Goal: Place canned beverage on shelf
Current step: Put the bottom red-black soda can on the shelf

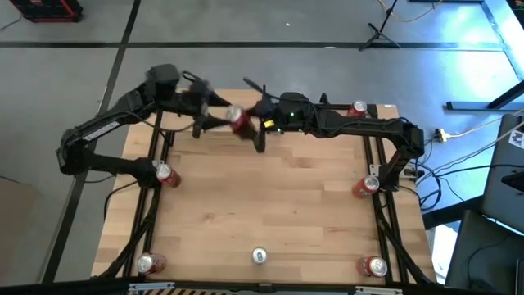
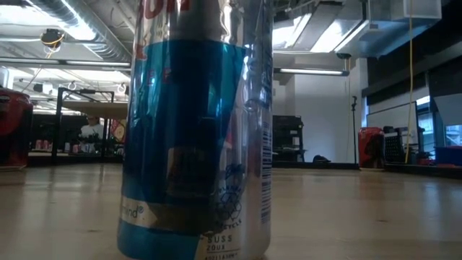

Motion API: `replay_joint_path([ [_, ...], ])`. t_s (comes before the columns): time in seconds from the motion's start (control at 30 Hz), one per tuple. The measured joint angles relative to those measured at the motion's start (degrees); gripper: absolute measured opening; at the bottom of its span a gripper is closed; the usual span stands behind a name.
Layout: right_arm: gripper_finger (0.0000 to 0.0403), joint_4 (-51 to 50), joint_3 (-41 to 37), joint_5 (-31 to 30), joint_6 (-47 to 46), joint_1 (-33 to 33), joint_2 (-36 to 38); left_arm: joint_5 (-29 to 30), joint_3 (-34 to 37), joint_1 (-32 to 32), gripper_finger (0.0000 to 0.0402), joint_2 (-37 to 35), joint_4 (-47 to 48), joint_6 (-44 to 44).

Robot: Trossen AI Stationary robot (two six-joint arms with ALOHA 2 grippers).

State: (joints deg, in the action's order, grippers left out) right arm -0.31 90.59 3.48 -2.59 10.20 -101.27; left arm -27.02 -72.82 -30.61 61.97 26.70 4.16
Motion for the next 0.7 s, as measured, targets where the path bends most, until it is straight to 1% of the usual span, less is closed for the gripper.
replay_joint_path([
  [0.1,0.0271,0.0,0.0,-6.9,1.4,1.2,0.1,7.8,0.0,-2.2,0.0319,-3.8,4.0,0.0],
  [0.23,0.0271,0.8,0.0,-11.8,1.3,3.3,-1.8,19.2,0.0,-2.8,0.0321,-8.4,9.0,0.3],
  [0.33,0.0271,4.6,0.0,-15.2,1.0,4.5,-3.7,25.1,0.0,-2.2,0.0321,-11.2,10.7,1.6],
  [0.47,0.0271,11.4,0.1,-19.5,-0.3,4.6,-6.7,29.2,0.0,-1.2,0.0322,-13.5,10.9,4.0],
  [0.57,0.0271,15.1,-0.6,-22.1,-1.2,4.4,-8.8,29.5,0.0,-0.5,0.0322,-14.5,11.0,5.2],
  [0.7,0.0271,20.4,-5.0,-23.5,-5.3,4.5,-9.9,29.5,0.0,0.5,0.0322,-14.8,11.2,6.3],
])
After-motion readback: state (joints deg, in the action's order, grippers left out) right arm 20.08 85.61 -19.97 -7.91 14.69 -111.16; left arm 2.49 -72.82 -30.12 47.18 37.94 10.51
